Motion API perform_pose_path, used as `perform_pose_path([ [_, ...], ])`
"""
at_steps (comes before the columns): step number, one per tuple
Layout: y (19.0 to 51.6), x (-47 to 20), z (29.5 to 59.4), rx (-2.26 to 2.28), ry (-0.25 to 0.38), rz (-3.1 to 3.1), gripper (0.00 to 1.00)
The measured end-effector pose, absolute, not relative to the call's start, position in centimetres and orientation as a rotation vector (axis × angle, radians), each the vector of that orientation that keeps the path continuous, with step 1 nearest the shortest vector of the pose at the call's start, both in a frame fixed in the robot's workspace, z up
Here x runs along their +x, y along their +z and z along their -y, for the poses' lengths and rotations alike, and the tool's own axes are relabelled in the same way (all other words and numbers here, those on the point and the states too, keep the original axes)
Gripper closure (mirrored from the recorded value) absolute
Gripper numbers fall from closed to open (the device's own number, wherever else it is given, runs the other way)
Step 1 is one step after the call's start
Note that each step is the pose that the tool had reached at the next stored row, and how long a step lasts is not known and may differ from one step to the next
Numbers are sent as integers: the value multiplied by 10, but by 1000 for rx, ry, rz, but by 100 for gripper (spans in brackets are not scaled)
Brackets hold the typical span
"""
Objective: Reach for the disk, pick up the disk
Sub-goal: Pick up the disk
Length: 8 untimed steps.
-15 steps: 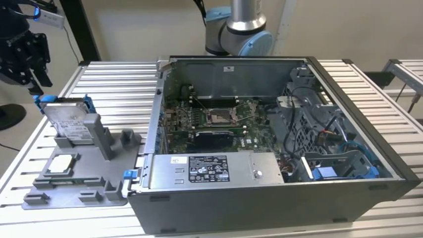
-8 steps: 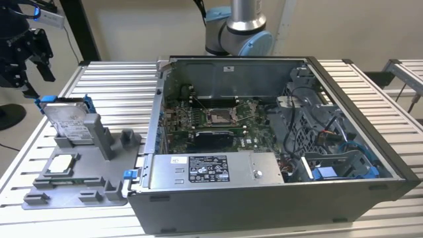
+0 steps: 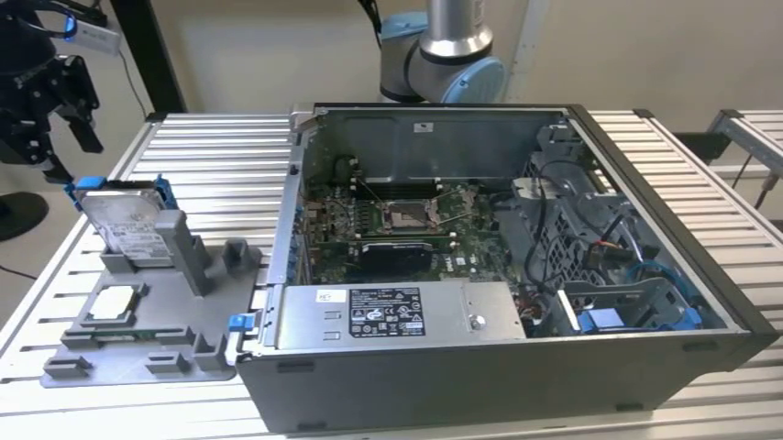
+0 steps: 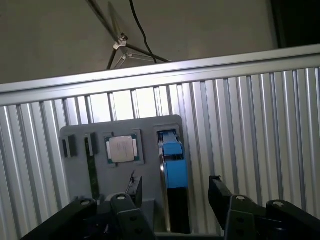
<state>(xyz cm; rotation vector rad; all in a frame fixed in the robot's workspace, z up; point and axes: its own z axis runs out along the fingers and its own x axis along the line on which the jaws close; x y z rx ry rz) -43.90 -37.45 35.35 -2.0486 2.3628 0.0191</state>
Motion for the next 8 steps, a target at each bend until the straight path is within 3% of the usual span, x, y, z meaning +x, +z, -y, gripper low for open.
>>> perform_pose_path([
  [8, 343, -439, 373, -2049, 19, -2363, 0],
])
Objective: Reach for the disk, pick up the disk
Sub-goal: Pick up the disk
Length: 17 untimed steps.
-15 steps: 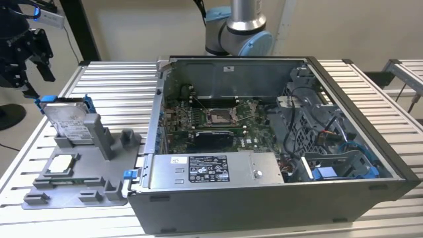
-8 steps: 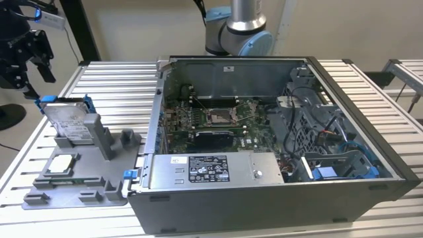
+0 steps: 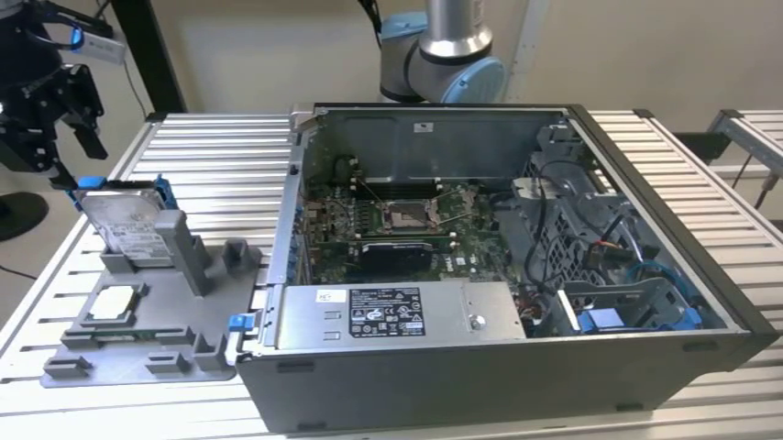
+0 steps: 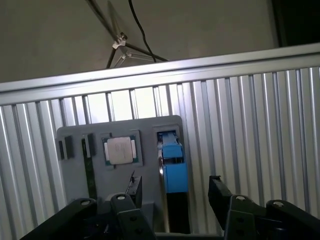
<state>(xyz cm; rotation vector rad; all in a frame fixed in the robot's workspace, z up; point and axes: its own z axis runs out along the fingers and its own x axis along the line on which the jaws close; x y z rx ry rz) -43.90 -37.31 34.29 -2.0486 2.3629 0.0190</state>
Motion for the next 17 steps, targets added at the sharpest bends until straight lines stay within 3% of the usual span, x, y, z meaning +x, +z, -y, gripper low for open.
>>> perform_pose_path([
  [17, 320, -439, 372, -2049, 19, -2363, 0],
])
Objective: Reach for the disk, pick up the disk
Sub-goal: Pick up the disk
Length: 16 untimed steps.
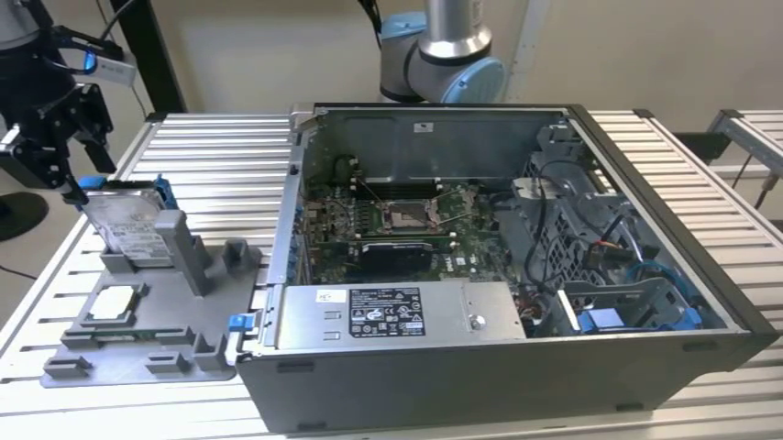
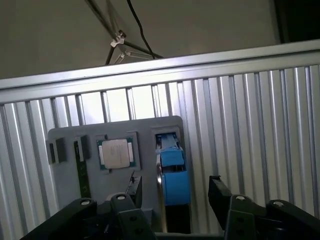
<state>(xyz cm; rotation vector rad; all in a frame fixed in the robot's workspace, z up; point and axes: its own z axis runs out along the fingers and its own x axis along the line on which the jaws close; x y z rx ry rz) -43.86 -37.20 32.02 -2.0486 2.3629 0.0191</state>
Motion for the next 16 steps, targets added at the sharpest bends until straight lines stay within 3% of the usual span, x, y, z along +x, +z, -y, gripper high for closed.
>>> perform_pose_path([
  [16, 292, -438, 371, -2049, 20, -2363, 0],
])
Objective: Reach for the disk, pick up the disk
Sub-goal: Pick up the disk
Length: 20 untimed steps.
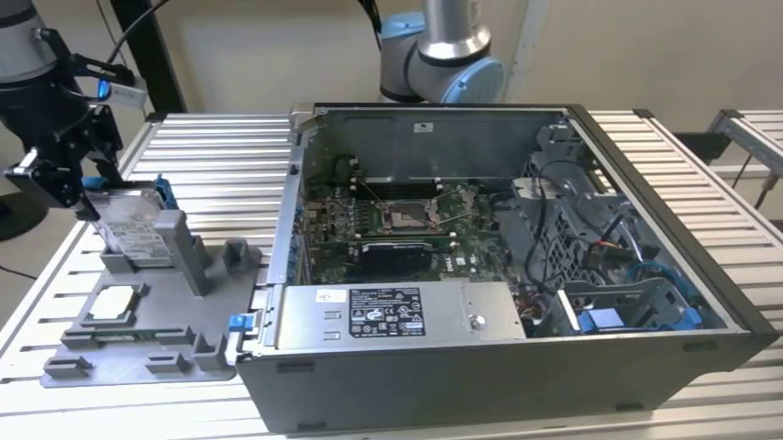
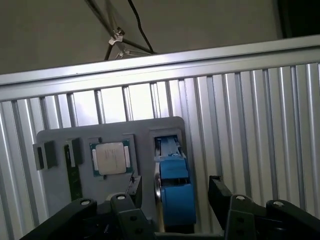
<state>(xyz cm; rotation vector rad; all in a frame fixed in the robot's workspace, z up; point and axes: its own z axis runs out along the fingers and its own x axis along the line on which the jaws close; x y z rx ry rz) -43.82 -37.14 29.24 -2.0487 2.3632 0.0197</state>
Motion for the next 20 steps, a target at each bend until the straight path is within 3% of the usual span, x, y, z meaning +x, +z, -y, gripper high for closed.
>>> perform_pose_path([
  [20, 268, -436, 371, -2051, 24, -2365, 0],
])
